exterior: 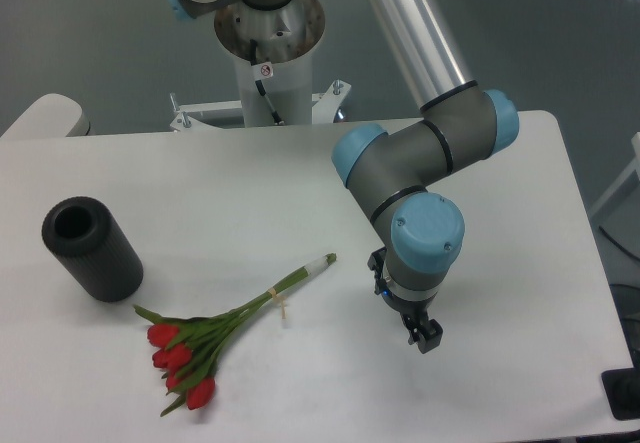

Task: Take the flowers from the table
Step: 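Move the gripper over the red tulip stems and lower toward them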

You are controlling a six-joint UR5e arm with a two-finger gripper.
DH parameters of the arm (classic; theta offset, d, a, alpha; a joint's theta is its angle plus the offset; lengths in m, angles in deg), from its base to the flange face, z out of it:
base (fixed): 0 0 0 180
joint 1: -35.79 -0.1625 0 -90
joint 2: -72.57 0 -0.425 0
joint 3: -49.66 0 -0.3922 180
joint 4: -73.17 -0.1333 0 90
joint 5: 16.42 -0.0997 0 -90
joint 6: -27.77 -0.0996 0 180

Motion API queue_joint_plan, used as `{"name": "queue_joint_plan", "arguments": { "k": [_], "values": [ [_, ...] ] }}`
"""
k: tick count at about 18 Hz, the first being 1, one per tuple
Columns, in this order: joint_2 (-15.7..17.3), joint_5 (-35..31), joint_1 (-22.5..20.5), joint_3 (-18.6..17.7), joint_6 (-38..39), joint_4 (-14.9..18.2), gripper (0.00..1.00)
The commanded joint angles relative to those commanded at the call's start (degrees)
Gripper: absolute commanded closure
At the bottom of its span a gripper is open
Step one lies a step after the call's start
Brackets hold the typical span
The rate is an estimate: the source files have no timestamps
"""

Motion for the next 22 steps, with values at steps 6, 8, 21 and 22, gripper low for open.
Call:
{"name": "queue_joint_plan", "arguments": {
  "k": [6,8,21,22],
  "values": [
    [0.0,-0.2,1.1,-0.4,0.8,-0.3,0.0],
    [-0.1,-2.3,2.5,-0.7,2.2,-1.2,0.0],
    [2.0,-2.7,9.0,-7.6,12.1,-1.2,0.0],
    [2.7,-2.6,9.5,-8.8,13.3,-1.2,0.0]
  ]
}}
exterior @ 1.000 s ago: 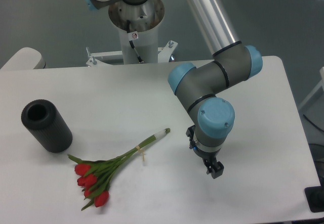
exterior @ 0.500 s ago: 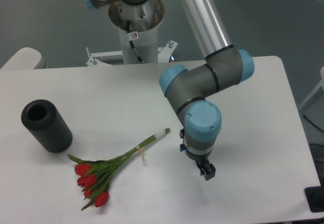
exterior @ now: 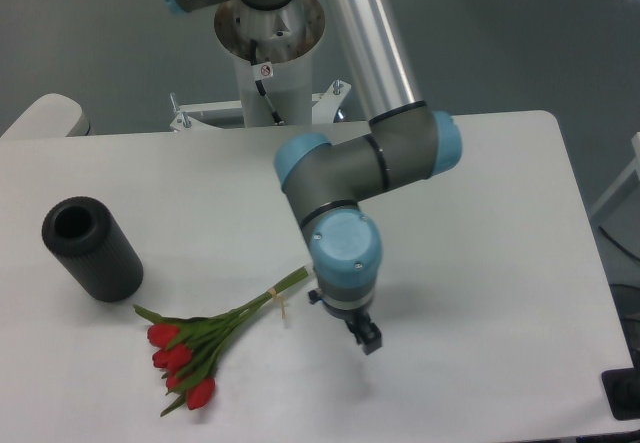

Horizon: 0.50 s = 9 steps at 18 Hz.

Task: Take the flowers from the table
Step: 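Move the gripper over the red tulip stems and lower toward them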

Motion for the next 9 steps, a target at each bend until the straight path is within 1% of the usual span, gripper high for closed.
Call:
{"name": "queue_joint_plan", "arguments": {
  "k": [2,5,8,9],
  "values": [
    [1.0,0.4,1.2,-1.4,1.8,0.0,0.0],
    [1.0,1.8,3.5,-1.5,6.5,0.0,0.0],
    [0.4,3.5,5.5,-2.3,13.5,-0.3,0.0],
    [0.1,3.5,6.2,-2.4,15.2,-1.3,0.0]
  ]
}}
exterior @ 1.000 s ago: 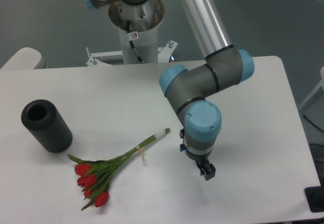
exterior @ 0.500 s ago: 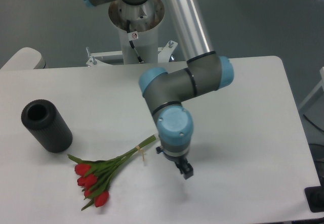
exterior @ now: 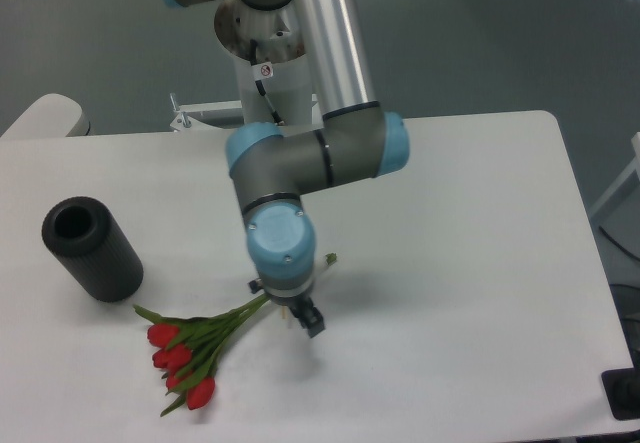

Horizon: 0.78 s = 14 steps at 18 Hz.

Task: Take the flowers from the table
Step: 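Move the gripper over the red tulip stems and lower toward them, then close the gripper around the tulip stems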

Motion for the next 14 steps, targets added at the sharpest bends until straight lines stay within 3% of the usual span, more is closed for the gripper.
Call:
{"name": "queue_joint_plan", "arguments": {
  "k": [2,3,4,5,7,14],
  "values": [
    [-1.1,-0.2,1.4,-0.7,3.0,-3.6,0.01],
    [-1.3,-0.2,1.8,-1.1,4.7,-5.4,0.06],
    [-1.3,-0.3,1.9,-1.7,6.3,-6.4,0.13],
    [-1.5,-0.3,2.1,-1.8,7.6,-6.9,0.3],
    [-1.6,-0.4,2.6,-1.6,7.8,-7.0,0.54],
    [-1.7,-0.5,2.8,-1.1,9.6,-7.1,0.95]
  ]
}}
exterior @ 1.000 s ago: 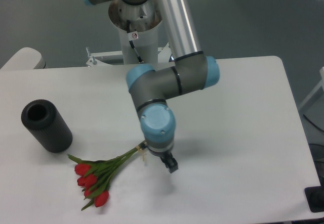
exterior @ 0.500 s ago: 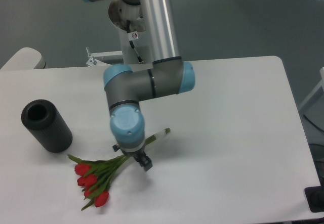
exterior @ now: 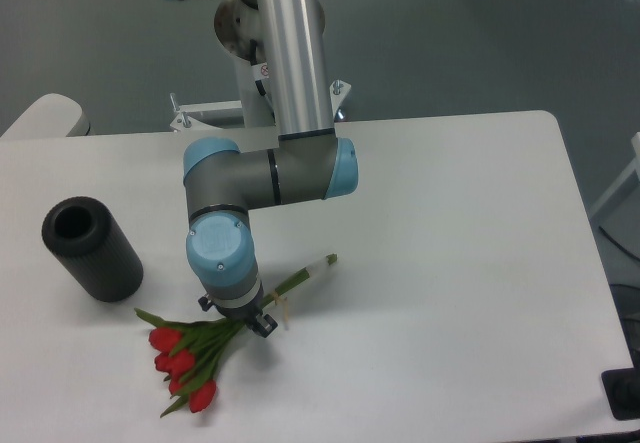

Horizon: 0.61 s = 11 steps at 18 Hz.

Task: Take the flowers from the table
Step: 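Lift the tulip bouquet off the table and carry it away from the vase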

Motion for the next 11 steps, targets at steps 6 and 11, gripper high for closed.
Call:
{"name": "queue_joint_plan", "arguments": {
  "k": [6,11],
  "values": [
    [1.1,-0.1,-1.9,1.1,-0.4,0.3,1.0],
    [2.2,0.0,-4.7,2.9,-1.0,0.9,1.0]
  ]
}}
